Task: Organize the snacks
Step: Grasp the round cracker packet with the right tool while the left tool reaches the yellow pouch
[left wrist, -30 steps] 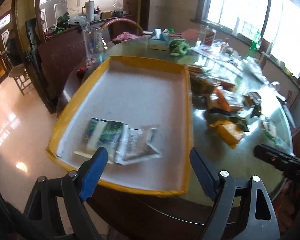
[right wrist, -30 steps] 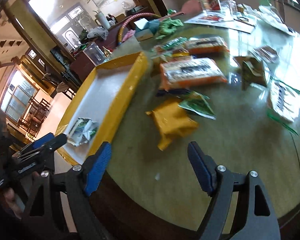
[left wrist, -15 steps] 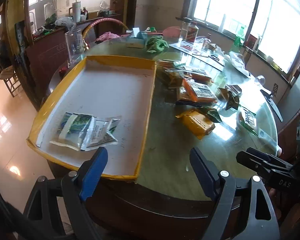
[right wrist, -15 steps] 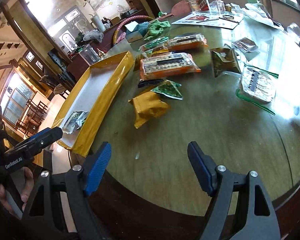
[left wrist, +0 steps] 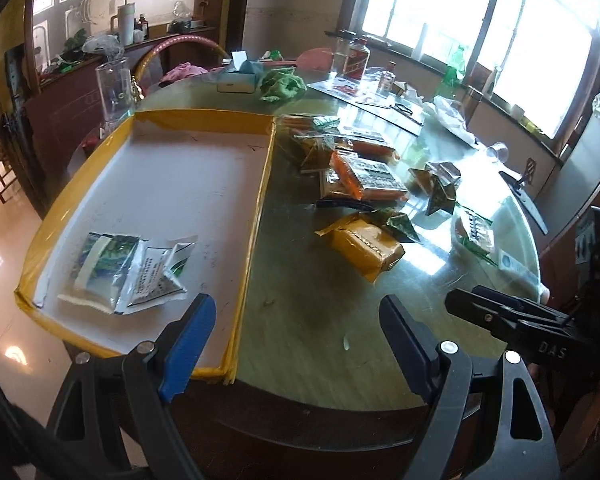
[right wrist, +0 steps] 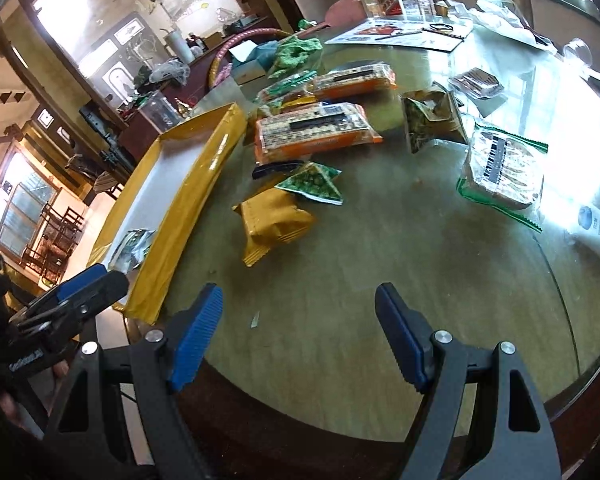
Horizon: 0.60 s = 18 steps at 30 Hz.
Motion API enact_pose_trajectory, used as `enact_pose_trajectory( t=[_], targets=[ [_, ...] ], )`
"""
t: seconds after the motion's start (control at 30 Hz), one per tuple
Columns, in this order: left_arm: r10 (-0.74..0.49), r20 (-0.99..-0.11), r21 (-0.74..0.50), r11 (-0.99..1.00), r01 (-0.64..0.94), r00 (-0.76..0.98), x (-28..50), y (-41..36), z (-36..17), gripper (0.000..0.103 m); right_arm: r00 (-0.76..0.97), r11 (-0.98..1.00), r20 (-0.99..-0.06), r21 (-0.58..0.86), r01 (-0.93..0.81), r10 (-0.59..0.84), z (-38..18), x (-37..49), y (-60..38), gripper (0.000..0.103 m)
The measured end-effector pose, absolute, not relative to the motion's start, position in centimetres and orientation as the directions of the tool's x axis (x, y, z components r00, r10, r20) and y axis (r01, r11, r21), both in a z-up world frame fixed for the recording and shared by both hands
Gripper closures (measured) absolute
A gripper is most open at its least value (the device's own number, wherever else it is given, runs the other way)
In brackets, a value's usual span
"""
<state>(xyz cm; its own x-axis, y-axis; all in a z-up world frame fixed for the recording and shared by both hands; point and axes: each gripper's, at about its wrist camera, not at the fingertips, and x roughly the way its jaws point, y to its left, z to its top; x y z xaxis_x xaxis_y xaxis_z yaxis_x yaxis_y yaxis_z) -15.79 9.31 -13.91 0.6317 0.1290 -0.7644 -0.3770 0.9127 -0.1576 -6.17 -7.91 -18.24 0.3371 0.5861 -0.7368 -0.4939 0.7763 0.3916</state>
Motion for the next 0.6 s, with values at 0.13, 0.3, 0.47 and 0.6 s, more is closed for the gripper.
enact_pose_trajectory(
  t=[0.13, 0.3, 0.47, 0.6],
  targets=[
    [0.122, -0.766, -0.170, 0.908, -0.382, 0.632, -15.5, 9.8, -14.1, 0.019, 0.337, 0.783, -0.743, 0.390, -0.484, 0.578, -18.3, -5.5, -7.8, 0.024],
    [0.096, -0.769, -0.195, 0.907, -0.375, 0.632, -14.8, 10.2, -14.4, 0.019, 0.334, 0.794, -0.755, 0.383, -0.473, 0.564, -18.6, -4.3, -7.5, 0.024],
    [0.089, -0.763, -0.193, 0.913, -0.358, 0.640, -14.1, 10.2, -14.3, 0.019, 0.353, 0.797, -0.753, 0.361, -0.484, 0.555, -17.8, -3.7, -7.6, 0.024],
    [0.077, -0.758, -0.204, 0.915, -0.348, 0.647, -14.0, 10.5, -14.1, 0.019, 0.379, 0.815, -0.751, 0.357, -0.456, 0.541, -17.2, -2.8, -8.8, 0.024]
  ],
)
